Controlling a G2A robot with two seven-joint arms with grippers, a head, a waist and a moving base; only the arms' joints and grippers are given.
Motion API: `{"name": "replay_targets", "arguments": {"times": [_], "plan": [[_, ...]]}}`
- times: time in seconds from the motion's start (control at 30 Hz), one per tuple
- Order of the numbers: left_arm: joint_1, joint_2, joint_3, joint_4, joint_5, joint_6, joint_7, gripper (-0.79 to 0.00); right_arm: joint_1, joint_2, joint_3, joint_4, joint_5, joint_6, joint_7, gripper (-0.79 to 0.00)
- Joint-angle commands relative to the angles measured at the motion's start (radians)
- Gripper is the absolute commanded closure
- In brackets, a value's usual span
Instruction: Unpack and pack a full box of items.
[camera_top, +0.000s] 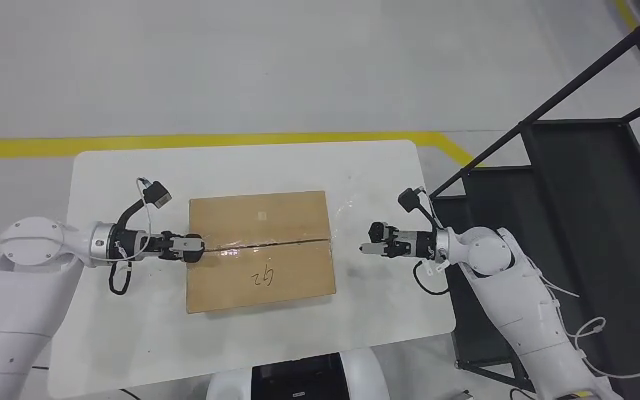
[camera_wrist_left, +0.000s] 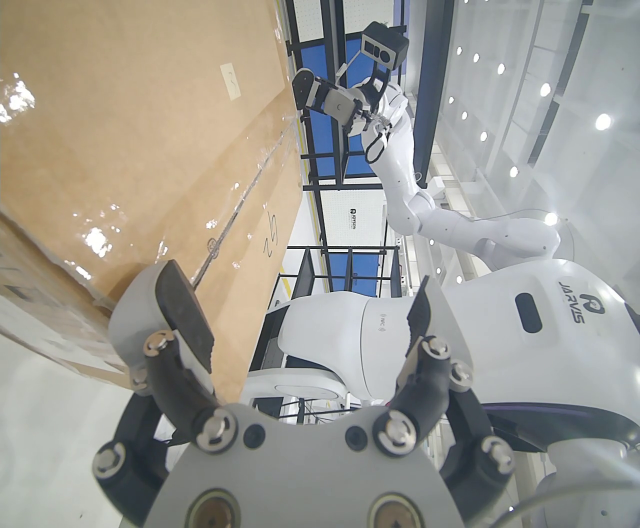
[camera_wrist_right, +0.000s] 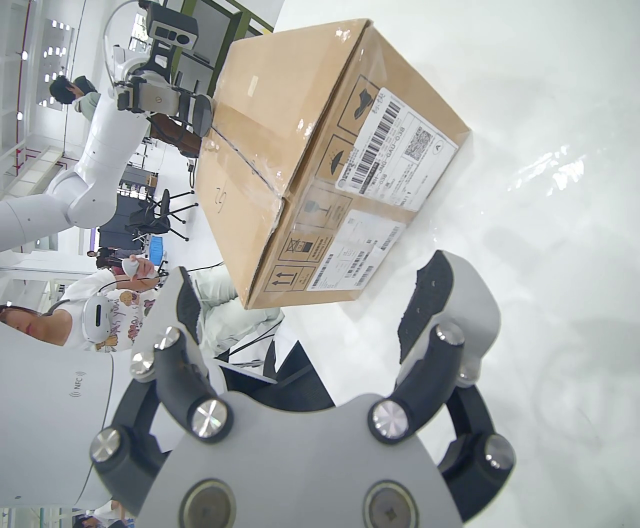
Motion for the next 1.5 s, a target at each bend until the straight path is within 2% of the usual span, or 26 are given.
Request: {"name": "replay_targets", "arguments": {"times": [0.0, 1.37, 1.47], "plan": [[0.0, 0.0, 0.0, 0.0, 0.0, 0.0, 0.0, -0.785, 0.0, 0.0, 0.0, 0.0, 0.0, 0.0, 0.0, -0.785], [0.0, 0.0, 0.0, 0.0, 0.0, 0.0, 0.0, -0.785, 0.0, 0.0, 0.0, 0.0, 0.0, 0.0, 0.0, -0.785], [0.0, 0.0, 0.0, 0.0, 0.0, 0.0, 0.0, -0.785, 0.021, -0.006, -0.021, -0.006, -0.021, -0.001, -0.059, -0.785]]}}
